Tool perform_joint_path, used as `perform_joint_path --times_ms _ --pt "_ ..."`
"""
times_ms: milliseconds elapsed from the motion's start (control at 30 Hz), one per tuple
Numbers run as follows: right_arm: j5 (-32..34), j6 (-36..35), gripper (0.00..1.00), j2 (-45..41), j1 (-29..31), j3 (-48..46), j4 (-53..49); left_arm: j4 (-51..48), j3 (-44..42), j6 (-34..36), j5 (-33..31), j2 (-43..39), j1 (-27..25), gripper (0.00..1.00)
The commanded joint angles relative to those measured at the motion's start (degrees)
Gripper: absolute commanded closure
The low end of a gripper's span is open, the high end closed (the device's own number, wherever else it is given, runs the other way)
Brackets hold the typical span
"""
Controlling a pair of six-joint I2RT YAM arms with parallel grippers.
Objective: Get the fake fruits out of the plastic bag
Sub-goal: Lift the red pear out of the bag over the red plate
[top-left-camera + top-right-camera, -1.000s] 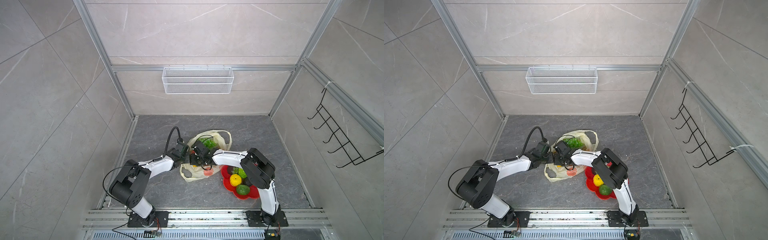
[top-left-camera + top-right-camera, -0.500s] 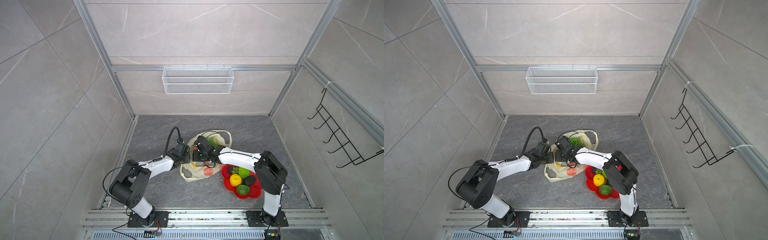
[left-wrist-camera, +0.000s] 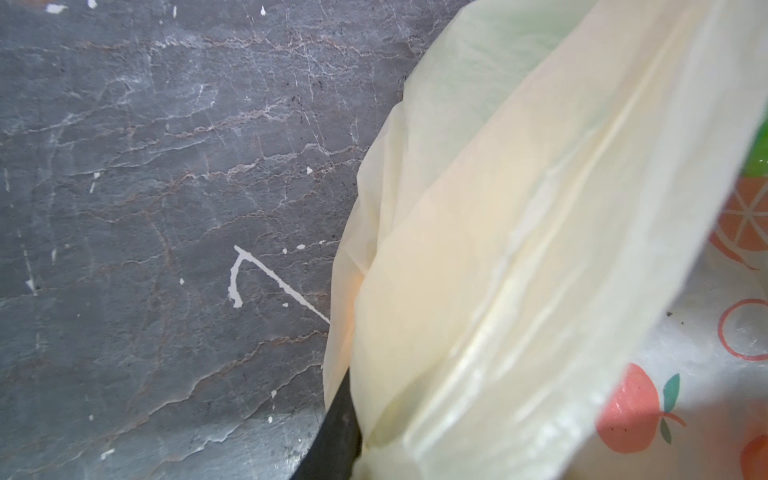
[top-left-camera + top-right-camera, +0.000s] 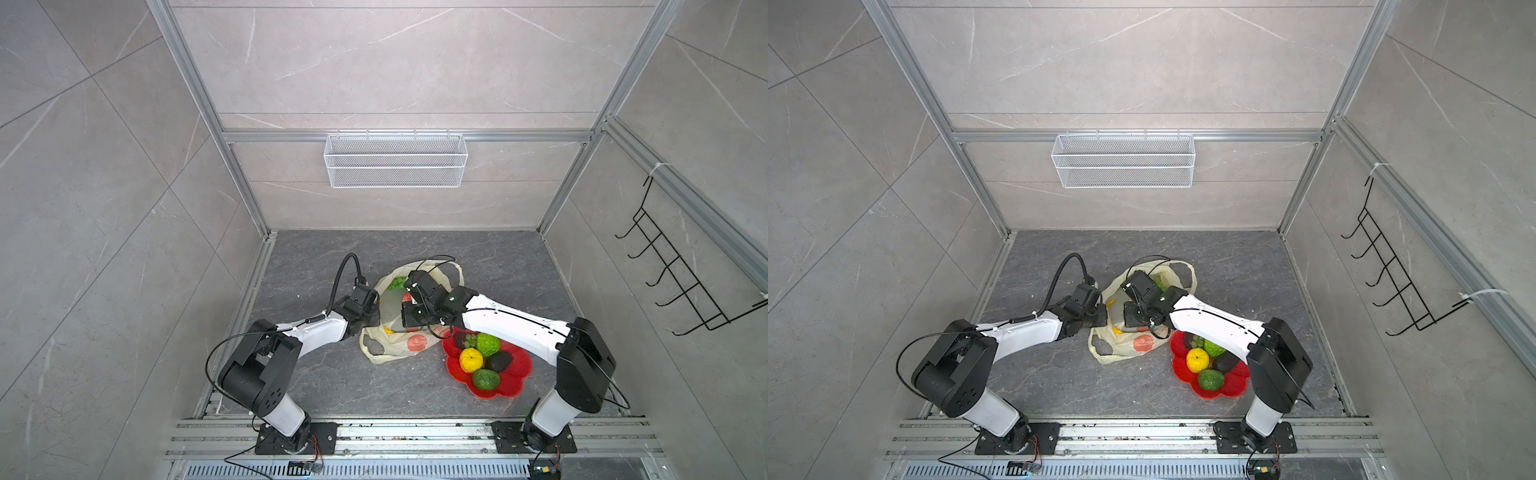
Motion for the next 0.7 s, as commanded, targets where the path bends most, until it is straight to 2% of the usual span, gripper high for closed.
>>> perform_joint_path --times_ms 0,233,667 --pt "2.0 -2.3 1.00 -4.3 0.3 -1.7 -9.6 -2.6 0.5 0.6 -1.1 -0.9 0.1 0.80" --pt "3.5 -1.9 1.00 -10.6 0.3 -5.4 -17.3 -2.8 0.5 0.8 -1.3 -1.2 0.1 0.80" --pt "4.0 3.6 1.00 -25.2 0.3 -12.7 -30.7 -2.6 0.8 0.8 -1.3 -0.3 0.2 0.80"
